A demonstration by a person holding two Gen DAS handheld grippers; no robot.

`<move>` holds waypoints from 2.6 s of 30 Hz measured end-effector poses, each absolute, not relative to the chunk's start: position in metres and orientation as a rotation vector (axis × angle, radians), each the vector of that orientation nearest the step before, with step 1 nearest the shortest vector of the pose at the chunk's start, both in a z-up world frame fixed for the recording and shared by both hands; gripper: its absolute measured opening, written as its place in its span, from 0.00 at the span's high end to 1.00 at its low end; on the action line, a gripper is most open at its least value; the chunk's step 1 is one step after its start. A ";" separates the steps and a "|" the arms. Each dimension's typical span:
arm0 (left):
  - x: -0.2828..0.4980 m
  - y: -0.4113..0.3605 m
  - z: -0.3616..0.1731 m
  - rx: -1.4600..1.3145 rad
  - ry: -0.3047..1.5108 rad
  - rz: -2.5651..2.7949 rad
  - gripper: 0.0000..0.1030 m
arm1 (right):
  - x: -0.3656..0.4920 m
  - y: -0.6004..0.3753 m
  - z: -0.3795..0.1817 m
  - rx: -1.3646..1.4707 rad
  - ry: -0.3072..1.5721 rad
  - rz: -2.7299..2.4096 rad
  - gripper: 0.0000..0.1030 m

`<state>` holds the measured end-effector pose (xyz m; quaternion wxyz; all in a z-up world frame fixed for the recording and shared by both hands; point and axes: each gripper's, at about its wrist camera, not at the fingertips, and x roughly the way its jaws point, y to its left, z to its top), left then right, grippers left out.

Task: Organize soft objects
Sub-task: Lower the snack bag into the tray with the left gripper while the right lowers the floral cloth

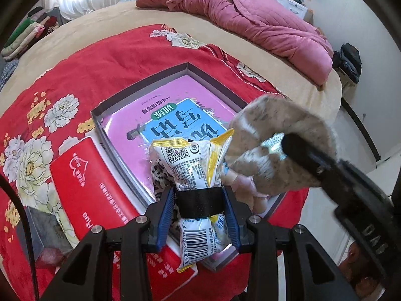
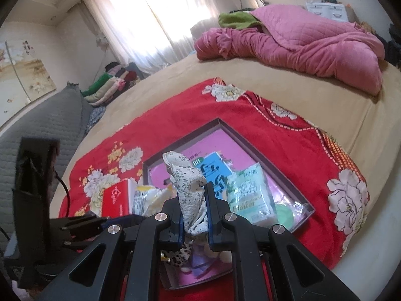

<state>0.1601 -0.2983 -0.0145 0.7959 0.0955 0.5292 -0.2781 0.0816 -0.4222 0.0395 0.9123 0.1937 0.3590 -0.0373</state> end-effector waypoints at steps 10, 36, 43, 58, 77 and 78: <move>0.167 -0.301 -0.026 0.207 1.156 -0.590 0.62 | 0.091 -0.424 0.015 0.314 0.781 -0.181 0.82; 0.181 -0.318 -0.045 0.259 1.194 -0.556 0.61 | 0.083 -0.442 0.019 0.272 0.752 -0.282 0.52; 0.179 -0.319 -0.045 0.279 1.184 -0.552 0.57 | 0.081 -0.444 0.021 0.284 0.742 -0.280 0.48; 0.173 -0.313 -0.034 0.280 1.164 -0.560 0.43 | 0.075 -0.444 0.032 0.289 0.726 -0.284 0.37; 0.169 -0.304 -0.022 0.245 1.136 -0.557 0.36 | 0.073 -0.441 0.035 0.275 0.735 -0.298 0.34; 0.168 -0.303 -0.021 0.245 1.134 -0.556 0.36 | 0.073 -0.441 0.034 0.275 0.736 -0.300 0.34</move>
